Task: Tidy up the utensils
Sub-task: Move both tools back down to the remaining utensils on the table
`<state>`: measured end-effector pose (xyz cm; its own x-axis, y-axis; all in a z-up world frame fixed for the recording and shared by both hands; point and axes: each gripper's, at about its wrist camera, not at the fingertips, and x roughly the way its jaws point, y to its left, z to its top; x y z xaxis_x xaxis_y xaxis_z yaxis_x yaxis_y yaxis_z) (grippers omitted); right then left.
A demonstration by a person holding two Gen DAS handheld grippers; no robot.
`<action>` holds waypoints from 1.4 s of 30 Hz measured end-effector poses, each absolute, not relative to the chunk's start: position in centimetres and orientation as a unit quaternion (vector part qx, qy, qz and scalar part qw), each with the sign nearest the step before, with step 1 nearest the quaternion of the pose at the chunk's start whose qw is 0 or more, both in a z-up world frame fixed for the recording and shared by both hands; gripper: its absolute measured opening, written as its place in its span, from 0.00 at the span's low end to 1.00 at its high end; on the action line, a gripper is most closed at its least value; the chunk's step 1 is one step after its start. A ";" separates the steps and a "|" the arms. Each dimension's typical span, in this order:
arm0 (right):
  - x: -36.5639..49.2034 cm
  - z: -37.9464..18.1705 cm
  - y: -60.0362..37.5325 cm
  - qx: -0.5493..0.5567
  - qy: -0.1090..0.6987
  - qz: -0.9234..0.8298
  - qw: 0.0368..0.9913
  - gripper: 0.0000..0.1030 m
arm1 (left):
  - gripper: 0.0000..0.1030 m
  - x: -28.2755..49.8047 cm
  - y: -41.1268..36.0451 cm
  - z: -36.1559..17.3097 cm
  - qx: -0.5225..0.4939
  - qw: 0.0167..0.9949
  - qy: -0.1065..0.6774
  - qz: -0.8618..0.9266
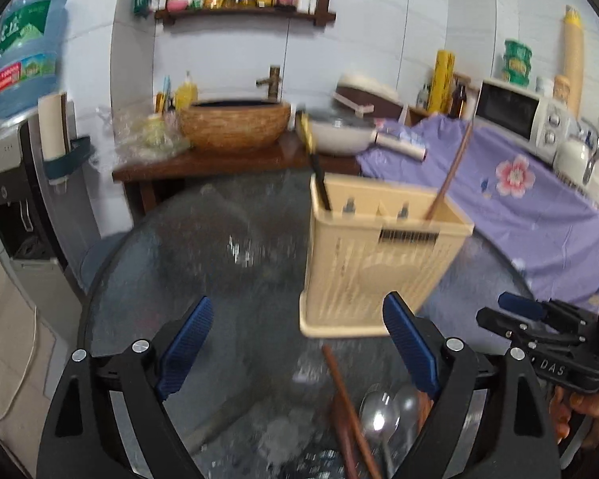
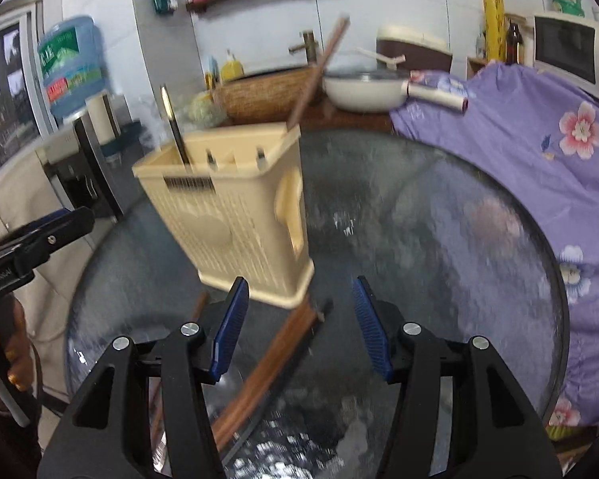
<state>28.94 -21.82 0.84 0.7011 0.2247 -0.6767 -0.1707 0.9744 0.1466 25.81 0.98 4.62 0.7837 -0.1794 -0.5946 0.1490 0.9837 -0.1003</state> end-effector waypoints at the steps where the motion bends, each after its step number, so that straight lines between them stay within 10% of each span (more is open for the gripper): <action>1: 28.8 0.0 -21.9 0.041 0.383 0.107 0.917 0.53 | 0.80 25.7 1.1 3.6 -0.025 0.938 0.334 -0.090; 42: 28.6 -5.9 -20.4 -0.023 0.493 0.076 0.867 0.23 | 0.52 22.1 -1.1 -4.8 0.003 0.883 0.450 -0.133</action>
